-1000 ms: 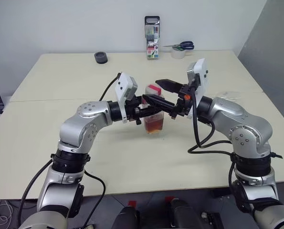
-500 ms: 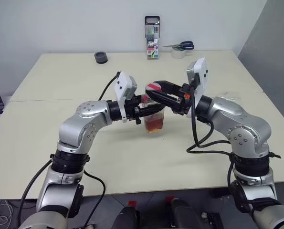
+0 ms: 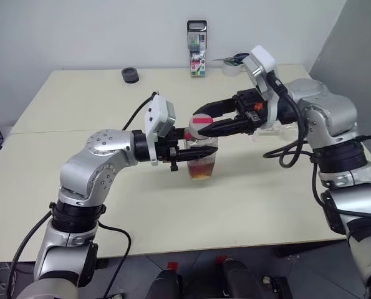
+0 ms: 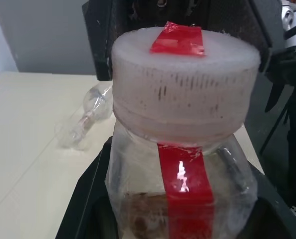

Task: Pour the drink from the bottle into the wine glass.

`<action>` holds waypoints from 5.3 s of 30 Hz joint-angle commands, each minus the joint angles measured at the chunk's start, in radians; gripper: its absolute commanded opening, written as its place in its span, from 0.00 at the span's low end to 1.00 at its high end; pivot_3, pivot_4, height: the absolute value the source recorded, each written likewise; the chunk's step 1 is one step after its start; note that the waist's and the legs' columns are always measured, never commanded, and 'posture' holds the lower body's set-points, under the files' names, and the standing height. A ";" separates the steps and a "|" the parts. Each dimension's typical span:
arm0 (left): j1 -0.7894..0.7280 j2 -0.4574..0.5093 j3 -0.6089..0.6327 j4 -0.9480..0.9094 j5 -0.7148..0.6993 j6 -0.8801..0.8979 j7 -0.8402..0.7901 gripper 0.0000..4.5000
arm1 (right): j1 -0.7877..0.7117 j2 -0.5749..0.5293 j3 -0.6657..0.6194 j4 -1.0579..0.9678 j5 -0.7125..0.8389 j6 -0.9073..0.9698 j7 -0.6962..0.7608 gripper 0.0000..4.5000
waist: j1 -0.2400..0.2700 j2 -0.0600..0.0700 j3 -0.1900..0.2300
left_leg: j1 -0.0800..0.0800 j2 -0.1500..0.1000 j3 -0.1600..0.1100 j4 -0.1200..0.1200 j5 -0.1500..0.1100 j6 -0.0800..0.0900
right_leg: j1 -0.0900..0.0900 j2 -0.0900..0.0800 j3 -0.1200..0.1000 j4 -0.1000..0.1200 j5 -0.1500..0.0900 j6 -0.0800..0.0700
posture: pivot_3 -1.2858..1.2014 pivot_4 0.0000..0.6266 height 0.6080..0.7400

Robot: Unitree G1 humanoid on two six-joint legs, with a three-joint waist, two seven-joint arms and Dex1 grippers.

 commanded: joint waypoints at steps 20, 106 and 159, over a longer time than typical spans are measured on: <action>0.032 -0.041 0.009 -0.033 -0.022 -0.063 0.043 0.41 | 0.422 0.030 -0.339 -0.853 0.250 0.481 -0.735 1.00 | 0.010 0.000 0.000 | -0.016 -0.002 -0.004 0.012 0.000 -0.001 | -0.011 -0.004 0.000 0.006 0.001 0.000 | 0.52 0.24 1.00; -0.096 -0.045 -0.026 0.043 -0.011 -0.058 -0.035 0.41 | 0.416 0.116 -0.326 -0.917 0.252 0.452 -1.039 0.72 | 0.008 0.001 0.002 | -0.015 -0.003 -0.001 0.015 0.001 0.001 | -0.014 -0.004 -0.001 0.016 0.000 0.000 | 0.52 0.24 1.00; -0.105 -0.067 -0.016 0.054 -0.034 -0.036 -0.016 0.41 | 0.296 0.006 -0.297 -0.696 0.235 0.354 -0.703 1.00 | 0.010 0.001 0.002 | -0.014 -0.003 -0.003 0.014 0.001 0.001 | -0.011 -0.005 -0.001 0.014 0.000 0.000 | 0.52 0.24 1.00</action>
